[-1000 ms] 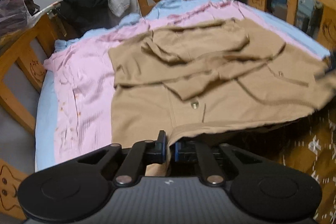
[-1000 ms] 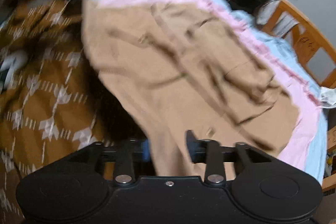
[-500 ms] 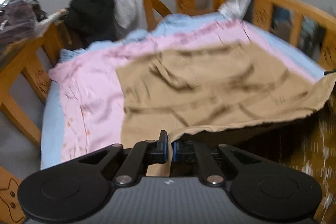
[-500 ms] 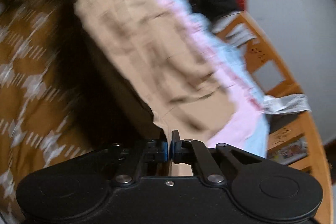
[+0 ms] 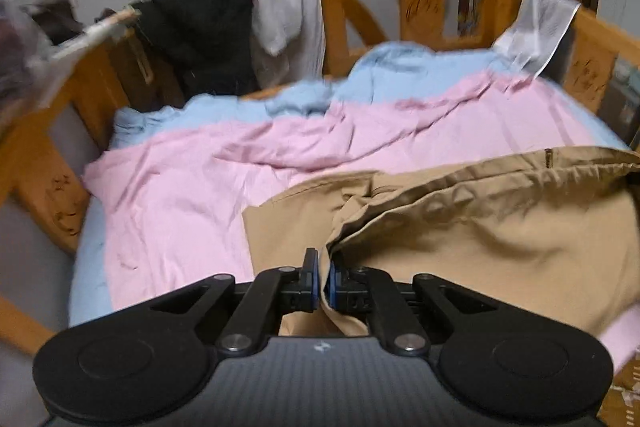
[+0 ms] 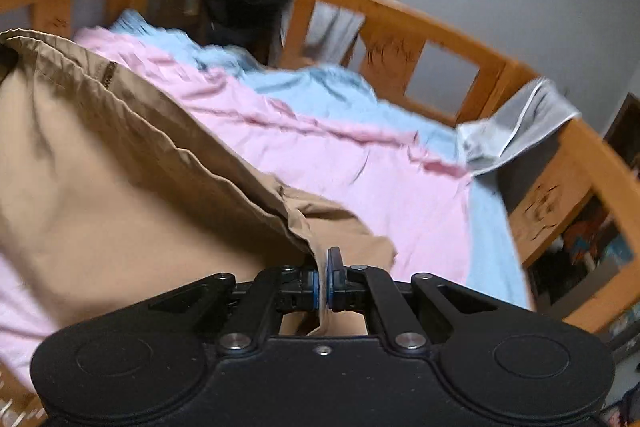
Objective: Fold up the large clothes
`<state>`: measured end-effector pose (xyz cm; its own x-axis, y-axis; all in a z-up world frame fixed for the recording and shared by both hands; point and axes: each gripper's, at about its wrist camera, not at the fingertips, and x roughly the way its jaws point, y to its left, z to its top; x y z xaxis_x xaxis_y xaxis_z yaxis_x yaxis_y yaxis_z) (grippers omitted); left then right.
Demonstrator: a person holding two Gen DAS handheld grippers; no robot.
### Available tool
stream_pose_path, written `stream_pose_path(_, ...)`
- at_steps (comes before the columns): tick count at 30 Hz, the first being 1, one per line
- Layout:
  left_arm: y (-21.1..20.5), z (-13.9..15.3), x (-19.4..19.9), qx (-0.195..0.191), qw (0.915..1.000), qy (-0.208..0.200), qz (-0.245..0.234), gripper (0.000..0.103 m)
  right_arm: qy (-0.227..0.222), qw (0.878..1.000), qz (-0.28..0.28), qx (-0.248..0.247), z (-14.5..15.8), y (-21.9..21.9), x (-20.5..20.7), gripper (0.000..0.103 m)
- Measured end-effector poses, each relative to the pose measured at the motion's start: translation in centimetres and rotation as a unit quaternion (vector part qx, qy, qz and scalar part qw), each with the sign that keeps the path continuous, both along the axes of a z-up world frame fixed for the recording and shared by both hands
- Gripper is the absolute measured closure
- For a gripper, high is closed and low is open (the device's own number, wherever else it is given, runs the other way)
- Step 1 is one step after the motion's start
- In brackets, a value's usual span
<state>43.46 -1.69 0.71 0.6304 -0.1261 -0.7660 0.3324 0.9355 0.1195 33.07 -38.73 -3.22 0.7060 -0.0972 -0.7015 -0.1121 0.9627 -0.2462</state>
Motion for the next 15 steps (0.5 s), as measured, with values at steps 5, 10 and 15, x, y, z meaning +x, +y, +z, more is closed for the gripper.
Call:
stream_pose_path(5, 0.4, -4.5, 5.6, -0.013, 0.9979, 0.058, 0.024, 0.098, 0.021, 1.0, -0.009, -0.001, -3.4, 0.2, 5.7, 0.099)
stream_pose_path(10, 2.6, -6.9, 7.9, -0.094, 0.9864, 0.124, 0.053, 0.085, 0.039, 0.998, -0.018, 0.045, -5.1, -0.4, 8.5, 0.092)
stream_pose_path(15, 3.6, -5.1, 6.3, -0.121, 0.9898, 0.053, 0.055, 0.005, 0.004, 0.991, -0.008, 0.132, -3.7, -2.2, 7.7, 0.049)
